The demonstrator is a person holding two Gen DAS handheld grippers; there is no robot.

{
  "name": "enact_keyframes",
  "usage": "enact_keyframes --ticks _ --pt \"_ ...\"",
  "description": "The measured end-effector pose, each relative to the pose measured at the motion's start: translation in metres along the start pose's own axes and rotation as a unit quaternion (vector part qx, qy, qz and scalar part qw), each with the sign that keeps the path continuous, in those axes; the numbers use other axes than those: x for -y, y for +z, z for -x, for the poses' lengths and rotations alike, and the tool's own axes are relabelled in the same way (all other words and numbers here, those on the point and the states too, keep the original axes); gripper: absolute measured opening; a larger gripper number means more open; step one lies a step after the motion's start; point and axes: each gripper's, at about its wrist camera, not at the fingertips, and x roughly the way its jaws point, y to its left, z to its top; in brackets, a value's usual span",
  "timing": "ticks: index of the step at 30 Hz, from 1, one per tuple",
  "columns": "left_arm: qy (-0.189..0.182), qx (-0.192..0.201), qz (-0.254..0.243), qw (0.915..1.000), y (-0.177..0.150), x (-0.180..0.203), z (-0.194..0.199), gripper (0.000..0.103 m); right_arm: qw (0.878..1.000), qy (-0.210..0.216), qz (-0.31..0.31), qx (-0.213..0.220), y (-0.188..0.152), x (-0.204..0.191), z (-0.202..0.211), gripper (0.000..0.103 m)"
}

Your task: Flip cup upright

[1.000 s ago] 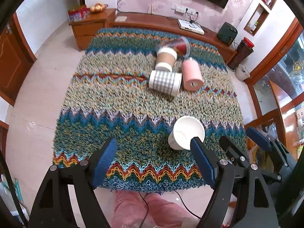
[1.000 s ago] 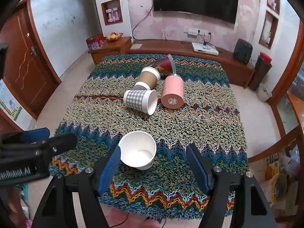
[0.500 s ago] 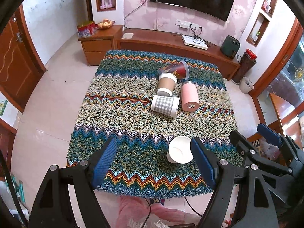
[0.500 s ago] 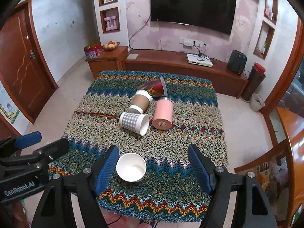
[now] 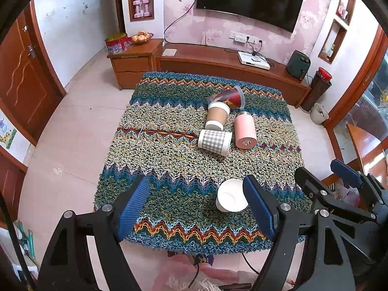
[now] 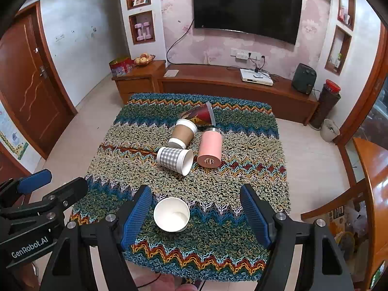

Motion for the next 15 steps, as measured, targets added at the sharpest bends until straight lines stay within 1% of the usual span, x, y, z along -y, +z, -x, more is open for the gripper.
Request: enact_keyframes --ticks 8,15 --pt "-0.006 -0.001 -0.015 0.9999 0.011 -0.003 -0.001 0.082 1.0 -0.015 -0.016 -0.002 0.007 -0.004 0.001 0.076" --pt "-0.002 0.002 -0.028 0.9996 0.019 -0.002 -0.004 0.082 0.999 -0.033 -0.022 0.009 0.014 -0.006 0.006 0.076"
